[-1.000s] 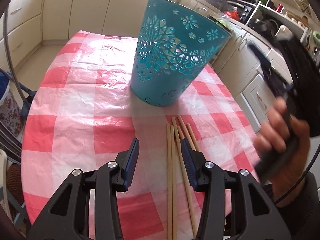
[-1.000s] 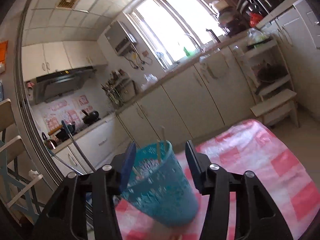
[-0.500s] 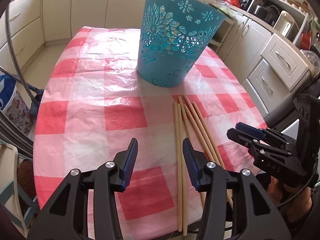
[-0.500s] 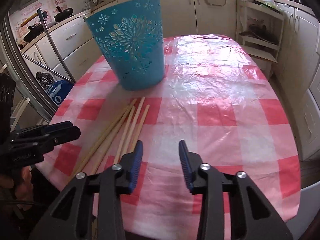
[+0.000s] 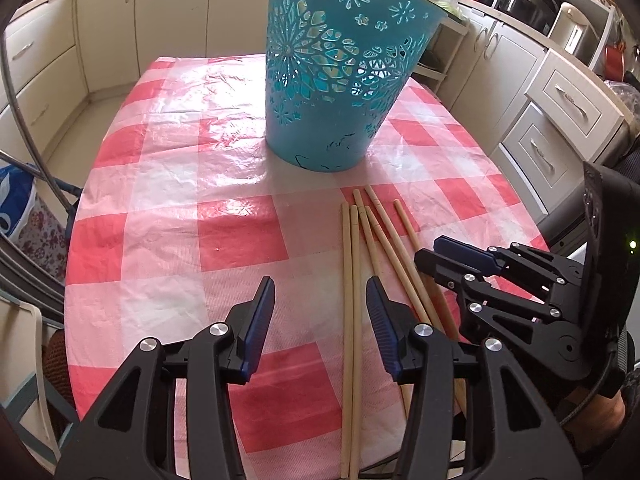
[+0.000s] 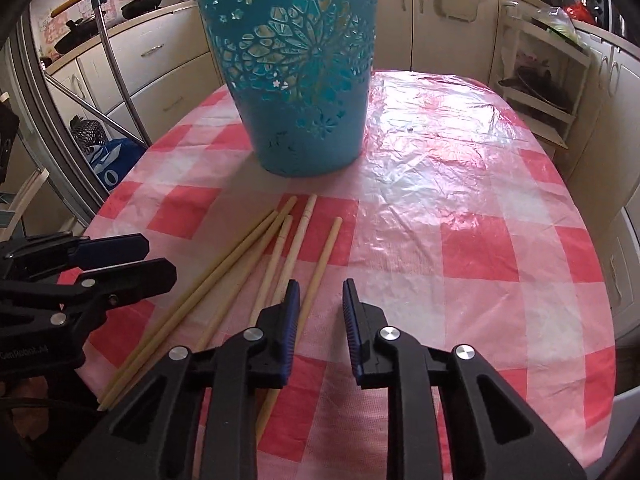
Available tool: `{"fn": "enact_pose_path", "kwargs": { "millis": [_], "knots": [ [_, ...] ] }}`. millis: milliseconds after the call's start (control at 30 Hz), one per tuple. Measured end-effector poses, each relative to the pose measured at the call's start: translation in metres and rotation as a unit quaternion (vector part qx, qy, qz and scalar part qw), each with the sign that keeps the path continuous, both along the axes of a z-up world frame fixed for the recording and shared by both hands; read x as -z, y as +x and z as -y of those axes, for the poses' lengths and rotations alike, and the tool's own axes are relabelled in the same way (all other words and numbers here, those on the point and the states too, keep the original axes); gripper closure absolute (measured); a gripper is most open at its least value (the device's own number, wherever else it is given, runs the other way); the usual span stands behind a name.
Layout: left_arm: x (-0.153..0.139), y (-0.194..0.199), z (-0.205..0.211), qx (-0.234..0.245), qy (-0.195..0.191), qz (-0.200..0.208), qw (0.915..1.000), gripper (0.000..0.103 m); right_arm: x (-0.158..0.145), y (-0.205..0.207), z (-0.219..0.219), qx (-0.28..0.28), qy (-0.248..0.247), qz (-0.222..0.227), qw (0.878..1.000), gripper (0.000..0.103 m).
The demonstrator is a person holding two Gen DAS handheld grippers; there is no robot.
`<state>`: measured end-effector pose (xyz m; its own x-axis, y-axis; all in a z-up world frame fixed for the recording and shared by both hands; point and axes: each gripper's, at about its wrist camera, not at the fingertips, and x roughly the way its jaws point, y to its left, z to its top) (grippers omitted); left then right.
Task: Organize utensils
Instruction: 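Move both open tools over the remaining chopsticks on the cloth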
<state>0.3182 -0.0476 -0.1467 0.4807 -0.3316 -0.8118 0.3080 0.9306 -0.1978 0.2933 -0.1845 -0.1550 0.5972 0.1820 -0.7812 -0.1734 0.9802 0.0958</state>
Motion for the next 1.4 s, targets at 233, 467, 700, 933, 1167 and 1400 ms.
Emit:
{"fn": "enact_pose_path", "kwargs": {
  "millis": [233, 467, 700, 933, 1167, 1400],
  "knots": [
    [0.003, 0.0, 0.006, 0.003, 0.012, 0.0, 0.9999, 0.057, 0.0, -0.004, -0.002, -0.008, -0.024, 0.007, 1.0, 0.089],
    [0.005, 0.003, 0.011, 0.006, 0.023, 0.001, 0.9997, 0.055, 0.0, -0.004, -0.001, -0.013, -0.033, 0.007, 0.999, 0.093],
    [0.012, 0.01, 0.016, 0.01, 0.035, -0.005, 0.9993, 0.055, 0.0, -0.005, 0.002, -0.011, -0.03, 0.002, 0.999, 0.093],
    [0.013, 0.019, 0.02, 0.011, 0.031, -0.008, 0.9994, 0.054, 0.0, -0.004, 0.005, -0.007, -0.024, -0.002, 1.0, 0.093],
    [0.009, 0.03, 0.03, 0.008, 0.065, 0.005, 0.9978, 0.054, -0.001, -0.005, 0.009, 0.0, -0.019, -0.004, 1.0, 0.093],
    [0.014, 0.034, 0.043, 0.023, 0.103, 0.006, 0.9944, 0.054, -0.001, -0.005, 0.011, 0.004, -0.015, -0.005, 1.0, 0.093]
  ]
}}
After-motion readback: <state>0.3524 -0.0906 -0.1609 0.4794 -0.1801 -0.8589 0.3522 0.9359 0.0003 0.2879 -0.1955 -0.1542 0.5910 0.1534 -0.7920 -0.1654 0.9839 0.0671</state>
